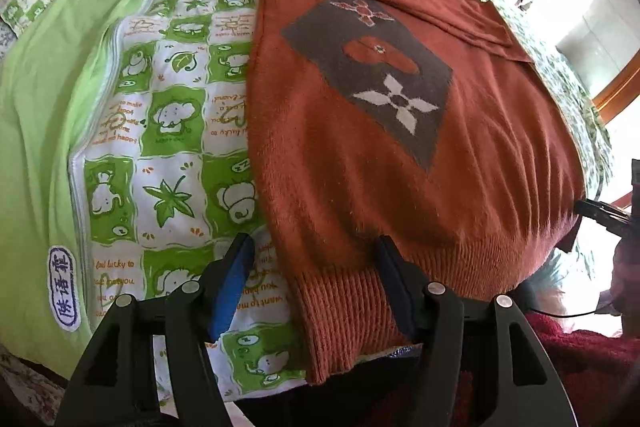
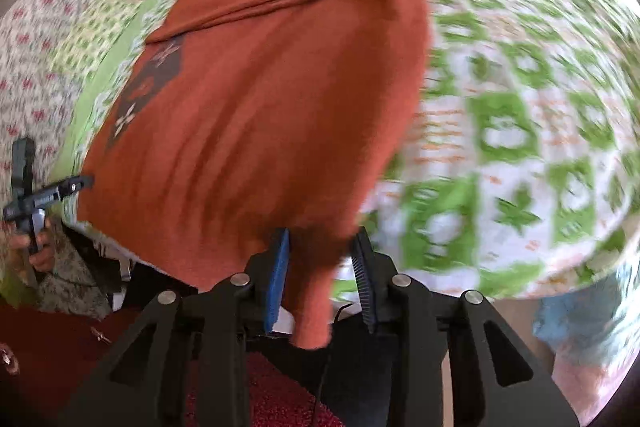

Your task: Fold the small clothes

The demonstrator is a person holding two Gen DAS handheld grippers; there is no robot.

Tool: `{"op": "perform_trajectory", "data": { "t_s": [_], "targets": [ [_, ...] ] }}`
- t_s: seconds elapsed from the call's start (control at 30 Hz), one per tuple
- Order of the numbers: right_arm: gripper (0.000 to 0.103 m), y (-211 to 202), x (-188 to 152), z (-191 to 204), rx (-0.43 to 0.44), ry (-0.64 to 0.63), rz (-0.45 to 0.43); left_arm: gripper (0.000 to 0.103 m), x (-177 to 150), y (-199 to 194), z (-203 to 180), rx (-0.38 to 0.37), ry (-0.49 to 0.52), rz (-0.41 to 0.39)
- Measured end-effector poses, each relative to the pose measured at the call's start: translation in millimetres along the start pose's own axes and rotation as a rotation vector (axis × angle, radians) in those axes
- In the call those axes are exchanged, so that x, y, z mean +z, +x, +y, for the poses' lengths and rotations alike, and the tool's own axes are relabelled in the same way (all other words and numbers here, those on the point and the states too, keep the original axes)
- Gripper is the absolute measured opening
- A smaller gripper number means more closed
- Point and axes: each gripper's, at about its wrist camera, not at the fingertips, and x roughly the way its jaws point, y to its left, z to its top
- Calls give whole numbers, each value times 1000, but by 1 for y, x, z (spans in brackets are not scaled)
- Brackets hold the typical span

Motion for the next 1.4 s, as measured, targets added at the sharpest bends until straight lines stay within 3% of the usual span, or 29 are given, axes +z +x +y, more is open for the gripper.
{"op": "perform_trajectory", "data": {
  "t_s": [0.03, 0.07, 0.13, 0.17, 0.2, 0.4, 0.63, 0.87, 1.0, 1.2, 1.4],
  "targets": [
    [33, 2, 2, 4, -7, -21, 1, 62, 1, 0, -1, -1, 6, 0],
    [25, 3, 4, 7, -9, -35, 4, 58, 1, 0, -1, 6, 15, -4],
    [11, 4, 9, 8, 6, -39, 11, 32, 2, 0, -3, 17, 34, -15],
    [11, 4, 12, 9, 14, -44, 14, 12, 3, -1, -2, -4, 30, -17],
    [10, 4, 14, 8, 15, -50, 14, 6, 5, -3, 0, -34, 11, -20],
    [10, -4, 34, 13, 37, -85, -30, 4, 14, -11, -5, -44, 9, -60],
    [10, -24, 82, 15, -14, -147, -140, 4, 57, -34, -23, -53, 40, -192],
    [9, -33, 157, 0, -133, -169, -286, 4, 150, -34, -29, -28, 62, -329],
    [9, -28, 209, -20, -150, -149, -329, 4, 209, -21, -25, -17, 47, -384],
    [9, 11, 280, -42, -212, -144, -330, 4, 278, 13, -9, 0, 17, -393],
    [9, 51, 312, -60, -251, -116, -279, 4, 317, 58, 7, 24, -16, -348]
  ]
}}
